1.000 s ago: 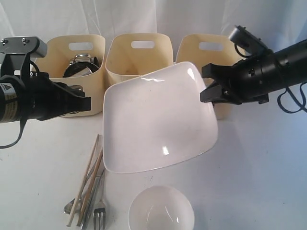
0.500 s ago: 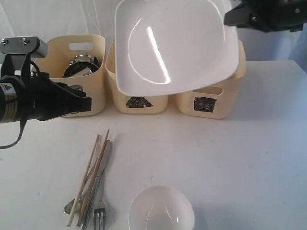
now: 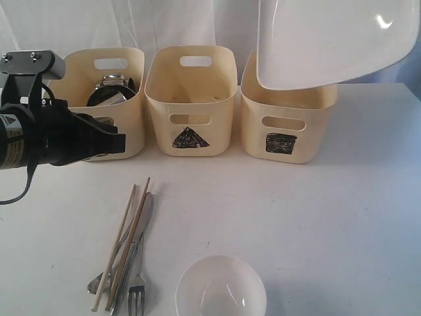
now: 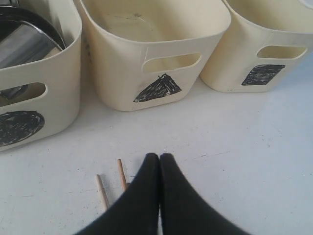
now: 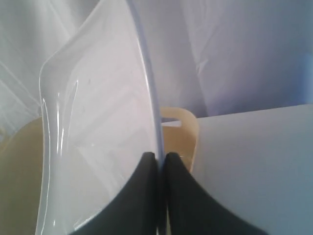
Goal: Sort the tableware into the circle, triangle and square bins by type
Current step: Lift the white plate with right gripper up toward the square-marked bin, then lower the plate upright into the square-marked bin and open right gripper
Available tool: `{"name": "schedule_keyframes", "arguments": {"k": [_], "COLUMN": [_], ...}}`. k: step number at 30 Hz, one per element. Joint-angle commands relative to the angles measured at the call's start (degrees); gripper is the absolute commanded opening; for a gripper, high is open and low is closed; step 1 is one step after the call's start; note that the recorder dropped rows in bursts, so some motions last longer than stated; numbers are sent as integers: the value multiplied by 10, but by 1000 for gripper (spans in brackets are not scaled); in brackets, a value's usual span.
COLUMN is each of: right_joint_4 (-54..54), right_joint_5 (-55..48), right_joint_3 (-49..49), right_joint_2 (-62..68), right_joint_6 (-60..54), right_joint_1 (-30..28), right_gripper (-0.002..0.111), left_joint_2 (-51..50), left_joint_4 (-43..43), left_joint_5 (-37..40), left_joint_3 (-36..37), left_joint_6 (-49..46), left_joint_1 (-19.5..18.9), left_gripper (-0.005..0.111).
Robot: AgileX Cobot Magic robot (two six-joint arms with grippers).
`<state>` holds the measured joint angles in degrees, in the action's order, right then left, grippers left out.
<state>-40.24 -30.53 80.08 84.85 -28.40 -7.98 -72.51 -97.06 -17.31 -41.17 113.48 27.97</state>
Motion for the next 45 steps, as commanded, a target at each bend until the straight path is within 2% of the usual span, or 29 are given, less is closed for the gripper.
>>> {"name": "schedule_keyframes", "arguments": {"k": [1, 20, 26, 33, 35, 37, 41, 42, 44, 45], "right_joint_4": [29, 27, 7, -3, -3, -3, -3, -5, -5, -5], "right_joint_5": [55, 125, 198, 178, 179, 158, 124, 124, 128, 129], "right_joint_3": [12, 15, 15, 21, 21, 21, 22, 22, 22, 22], "right_joint_2": [5, 107, 111, 148, 157, 158, 158, 157, 145, 128], "right_joint_6": [18, -33, -31, -43, -77, -103, -104, -104, -104, -104], "right_joint_1": [-7, -5, -4, 41, 58, 69, 69, 69, 69, 69], "right_gripper": [0, 0, 0, 0, 0, 4, 39, 43, 43, 31], "left_joint_2": [6, 6, 6, 6, 6, 6, 6, 6, 6, 6], "left_joint_4": [-8, -8, -8, -8, -8, -8, -8, -8, -8, -8], "left_joint_5": [-2, 5, 9, 9, 9, 9, 9, 9, 12, 15], "left_joint_3": [5, 5, 5, 5, 5, 5, 5, 5, 5, 5], "left_joint_6": [10, 24, 24, 24, 24, 24, 24, 24, 22, 22], "left_joint_1": [-1, -1, -1, -1, -1, -1, -1, -1, -1, -1], "left_gripper": [0, 0, 0, 0, 0, 0, 0, 0, 0, 0]}}
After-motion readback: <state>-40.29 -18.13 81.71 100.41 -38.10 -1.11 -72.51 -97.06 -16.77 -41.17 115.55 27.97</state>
